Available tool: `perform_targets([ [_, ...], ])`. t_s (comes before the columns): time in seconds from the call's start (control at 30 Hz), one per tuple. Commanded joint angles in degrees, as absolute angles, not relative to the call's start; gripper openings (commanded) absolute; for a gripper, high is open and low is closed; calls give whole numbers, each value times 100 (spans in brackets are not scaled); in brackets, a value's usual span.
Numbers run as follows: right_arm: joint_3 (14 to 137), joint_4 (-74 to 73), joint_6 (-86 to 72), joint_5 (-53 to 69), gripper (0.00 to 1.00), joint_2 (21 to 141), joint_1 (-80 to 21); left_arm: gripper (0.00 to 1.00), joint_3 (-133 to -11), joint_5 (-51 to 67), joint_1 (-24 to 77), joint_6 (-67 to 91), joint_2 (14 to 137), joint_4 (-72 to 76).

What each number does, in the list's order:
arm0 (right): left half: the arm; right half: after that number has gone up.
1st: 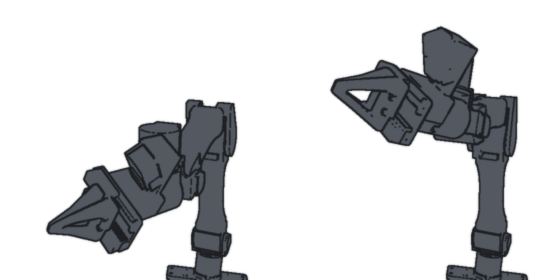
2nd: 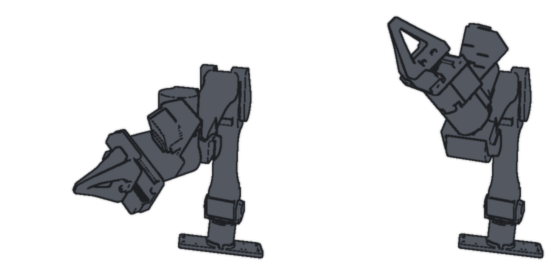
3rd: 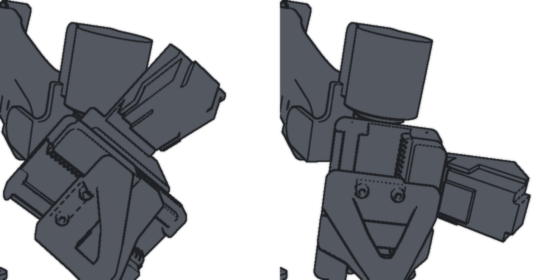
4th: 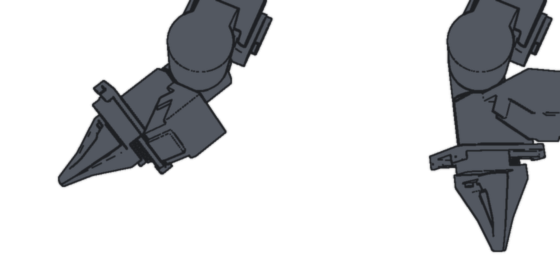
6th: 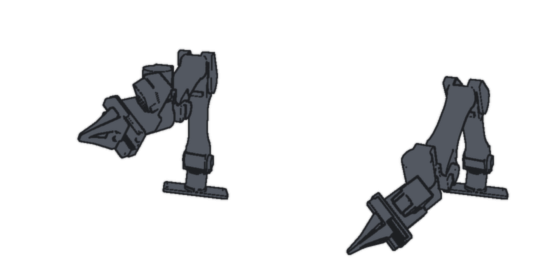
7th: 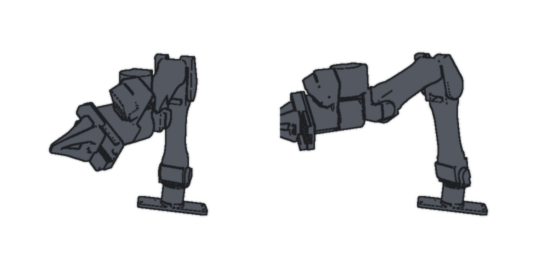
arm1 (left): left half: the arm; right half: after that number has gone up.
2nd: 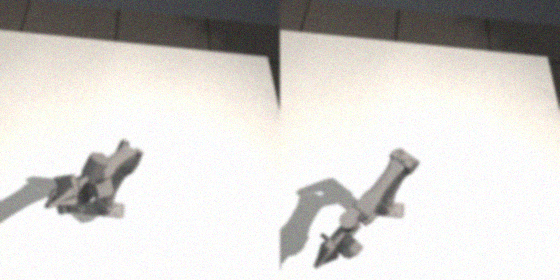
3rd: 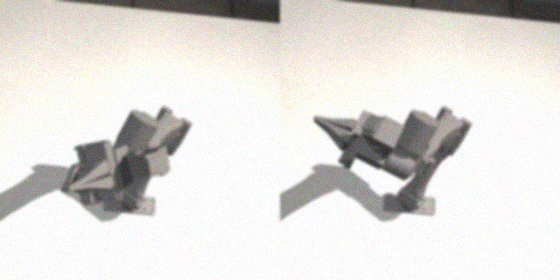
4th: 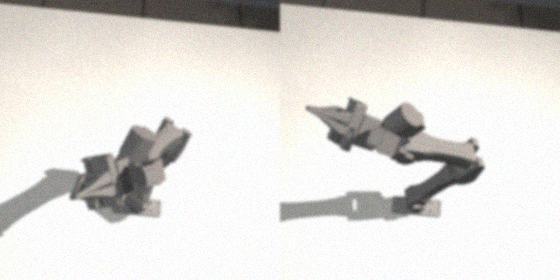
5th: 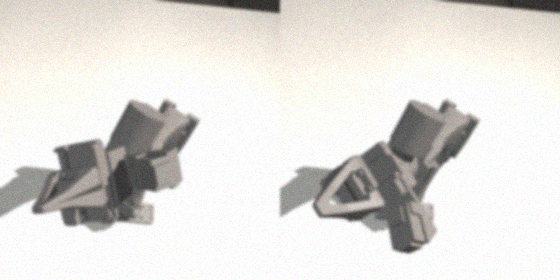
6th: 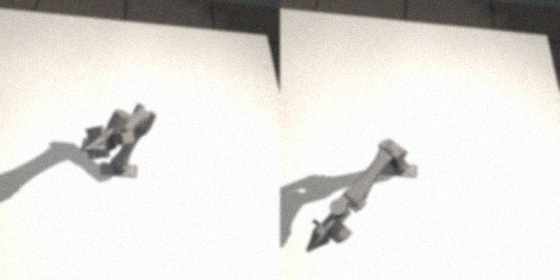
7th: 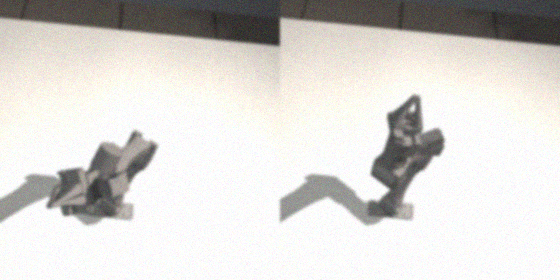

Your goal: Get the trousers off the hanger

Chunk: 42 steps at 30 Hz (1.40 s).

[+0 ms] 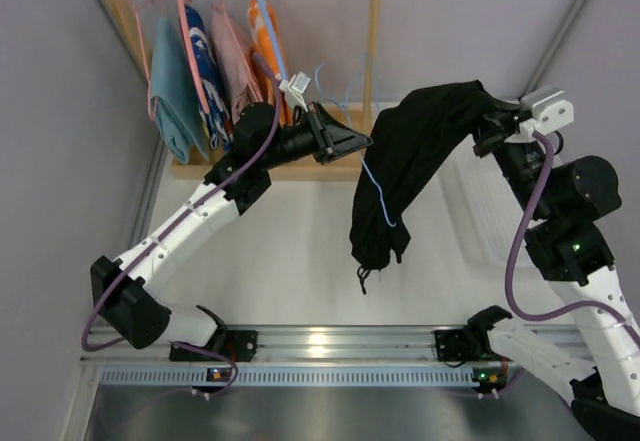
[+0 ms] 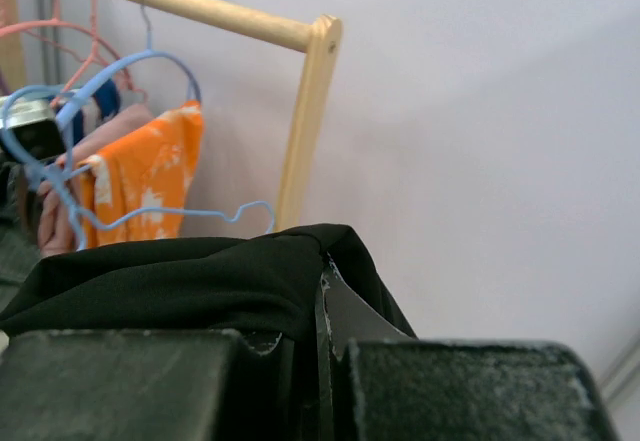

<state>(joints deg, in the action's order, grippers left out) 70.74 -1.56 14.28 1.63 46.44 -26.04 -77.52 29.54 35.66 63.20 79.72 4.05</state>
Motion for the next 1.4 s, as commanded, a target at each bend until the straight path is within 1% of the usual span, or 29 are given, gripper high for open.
perform_targets([
  [0.0,7558,993,1670,-439,0,4719,-2531,0,-7480,3173,3542,6091,7638,747],
  [0.3,8182,1669,2197,-808,0,5115,-2523,0,-6804,3252,3542,5871,7365,747],
  [0.57,8683,1933,2592,-914,0,5335,-2514,0,-6408,3287,3542,5906,7304,729],
  [0.73,8666,2223,3031,-1177,0,5326,-2479,0,-6197,3305,3542,5880,7181,738],
  [1.07,8158,2636,4323,-1933,0,5212,-2163,0,-5977,3498,3551,5783,7005,730],
  [1.17,7806,2777,4421,-1951,0,5186,-1742,0,-6003,3568,3551,5748,6987,738],
  [1.2,7726,2795,4377,-1873,0,5194,-1392,0,-6012,3577,3551,5739,6987,738],
  [1.27,7621,2743,3966,-1724,0,5221,-978,0,-6099,3630,3559,5634,6987,738],
  [1.3,7629,2542,3738,-1470,0,5247,-488,0,-6134,3656,3551,5573,6996,738],
  [1.37,7638,2470,3122,-1188,0,5343,-2,0,-6292,3674,3551,5362,6996,738],
])
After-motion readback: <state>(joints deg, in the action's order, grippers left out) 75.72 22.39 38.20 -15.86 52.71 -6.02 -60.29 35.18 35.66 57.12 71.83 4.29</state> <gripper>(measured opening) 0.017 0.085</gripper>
